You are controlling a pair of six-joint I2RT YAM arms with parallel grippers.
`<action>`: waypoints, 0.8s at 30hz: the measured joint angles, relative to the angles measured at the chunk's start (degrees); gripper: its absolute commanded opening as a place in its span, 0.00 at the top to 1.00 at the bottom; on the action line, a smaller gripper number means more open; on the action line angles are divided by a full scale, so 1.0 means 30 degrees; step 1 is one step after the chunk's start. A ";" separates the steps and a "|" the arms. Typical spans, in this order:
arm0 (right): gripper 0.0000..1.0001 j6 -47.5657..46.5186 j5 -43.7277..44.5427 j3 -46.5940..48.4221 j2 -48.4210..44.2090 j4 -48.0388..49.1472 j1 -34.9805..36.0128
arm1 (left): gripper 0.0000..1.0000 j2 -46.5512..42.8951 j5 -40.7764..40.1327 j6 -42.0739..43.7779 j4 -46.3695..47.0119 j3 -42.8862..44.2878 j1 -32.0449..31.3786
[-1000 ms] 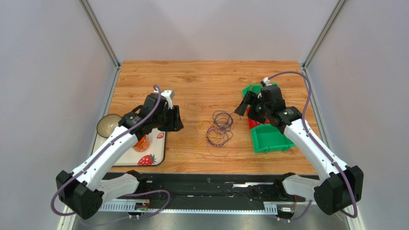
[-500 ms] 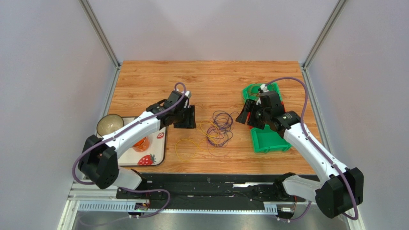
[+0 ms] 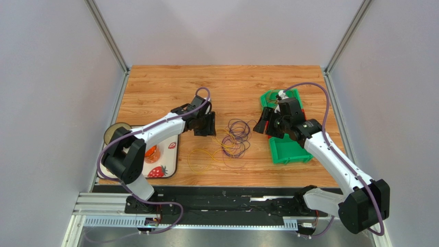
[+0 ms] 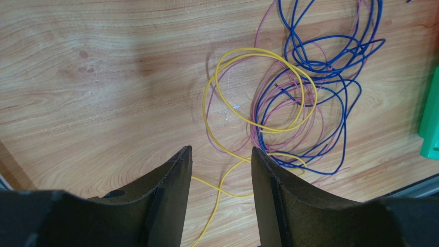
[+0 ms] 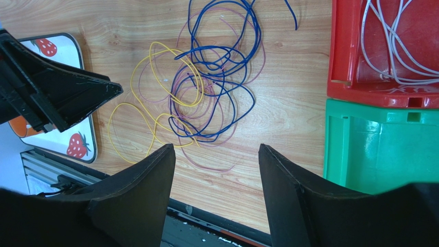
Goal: Untangle the cables
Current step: Pick up the cable from the cable.
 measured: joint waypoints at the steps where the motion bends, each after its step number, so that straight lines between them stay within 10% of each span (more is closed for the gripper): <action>1: 0.36 -0.0022 0.0000 0.0000 0.0022 0.0007 0.0000 | 0.46 0.0168 -0.0007 -0.0051 0.0036 0.0000 0.0000; 24: 0.37 -0.0182 0.0007 0.0000 0.0146 0.0007 0.0000 | 0.53 0.2361 -0.0495 -0.0532 0.0729 0.0780 0.0000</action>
